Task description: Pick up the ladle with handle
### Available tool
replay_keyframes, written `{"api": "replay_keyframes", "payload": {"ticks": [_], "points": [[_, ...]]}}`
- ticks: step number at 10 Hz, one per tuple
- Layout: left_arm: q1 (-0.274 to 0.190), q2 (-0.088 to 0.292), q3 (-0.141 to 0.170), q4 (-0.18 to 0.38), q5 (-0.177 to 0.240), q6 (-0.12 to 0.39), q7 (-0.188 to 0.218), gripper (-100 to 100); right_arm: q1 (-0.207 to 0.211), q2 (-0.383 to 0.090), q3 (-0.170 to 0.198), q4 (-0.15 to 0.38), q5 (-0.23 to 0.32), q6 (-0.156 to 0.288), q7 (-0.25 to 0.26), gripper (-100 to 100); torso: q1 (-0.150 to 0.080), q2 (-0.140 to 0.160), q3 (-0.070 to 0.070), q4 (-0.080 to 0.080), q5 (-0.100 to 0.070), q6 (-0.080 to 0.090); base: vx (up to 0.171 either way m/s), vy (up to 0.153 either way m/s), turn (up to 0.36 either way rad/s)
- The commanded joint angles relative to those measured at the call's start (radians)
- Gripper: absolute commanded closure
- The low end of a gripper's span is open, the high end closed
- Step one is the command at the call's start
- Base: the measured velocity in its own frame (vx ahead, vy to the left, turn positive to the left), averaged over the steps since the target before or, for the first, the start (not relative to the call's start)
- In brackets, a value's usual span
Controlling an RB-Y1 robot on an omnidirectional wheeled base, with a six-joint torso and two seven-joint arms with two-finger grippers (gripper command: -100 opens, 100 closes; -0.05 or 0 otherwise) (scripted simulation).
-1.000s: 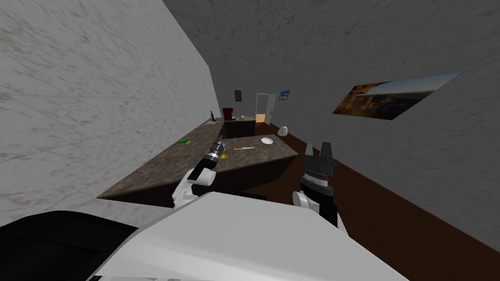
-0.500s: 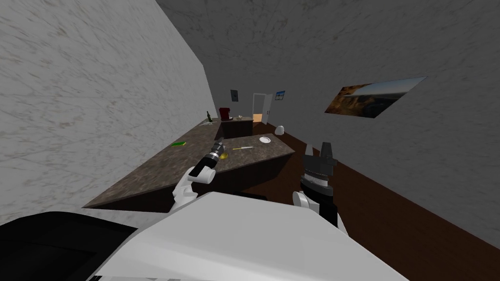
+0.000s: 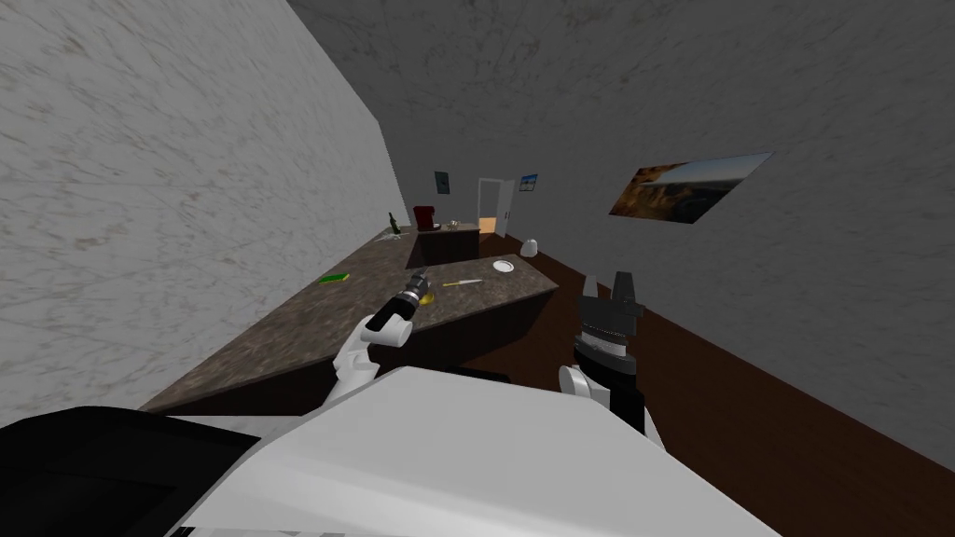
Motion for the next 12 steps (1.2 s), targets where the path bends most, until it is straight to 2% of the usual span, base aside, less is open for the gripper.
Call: {"api": "replay_keyframes", "payload": {"ticks": [1, 5, 6, 8, 10, 11, 12], "points": [[-0.007, 0.009, 0.004, 0.002, 0.005, 0.050, 0.010, -100, 0.000, 0.000, 0.000, 0.000, 0.000, 0.000, 0.000, 0, 0.000, 0.000, 0.000, 0.000, 0.000, 0.000, -0.033, 0.042, -0.115], [-0.024, 0.019, 0.010, 0.013, 0.009, 0.144, 0.025, -100, 0.000, 0.000, 0.000, 0.000, 0.000, 0.000, 0.000, 0, 0.000, 0.000, 0.000, 0.000, 0.000, -0.001, -0.020, 0.026, -0.066], [-0.042, 0.029, 0.015, 0.023, 0.013, 0.178, 0.041, -100, 0.000, 0.000, 0.000, 0.000, 0.000, 0.000, 0.000, 0, -0.001, -0.001, 0.000, 0.000, 0.000, -0.001, -0.019, 0.028, -0.185], [-0.042, 0.029, 0.015, 0.023, 0.013, 0.221, 0.041, -100, 0.000, 0.000, 0.000, 0.000, 0.000, 0.000, 0.000, 0, 0.000, 0.000, 0.000, 0.000, 0.000, -0.001, -0.022, 0.026, -0.036], [-0.059, 0.038, 0.021, 0.033, 0.017, 0.284, 0.056, -100, 0.000, 0.000, 0.000, 0.000, 0.000, 0.000, 0.000, 0, -0.001, 0.000, 0.000, 0.000, 0.000, 0.000, -0.030, 0.030, -0.142], [-0.059, 0.038, 0.021, 0.033, 0.017, 0.297, 0.056, -100, 0.000, 0.000, 0.000, 0.000, 0.000, 0.000, 0.000, 0, 0.000, 0.000, 0.000, 0.000, 0.000, -0.001, -0.016, 0.020, 0.021], [-0.075, 0.047, 0.026, 0.043, 0.021, 0.335, 0.071, -100, 0.000, 0.000, 0.000, 0.000, 0.000, 0.000, 0.000, 0, -0.001, -0.001, 0.000, 0.000, 0.000, -0.001, -0.023, 0.026, -0.154]]}}
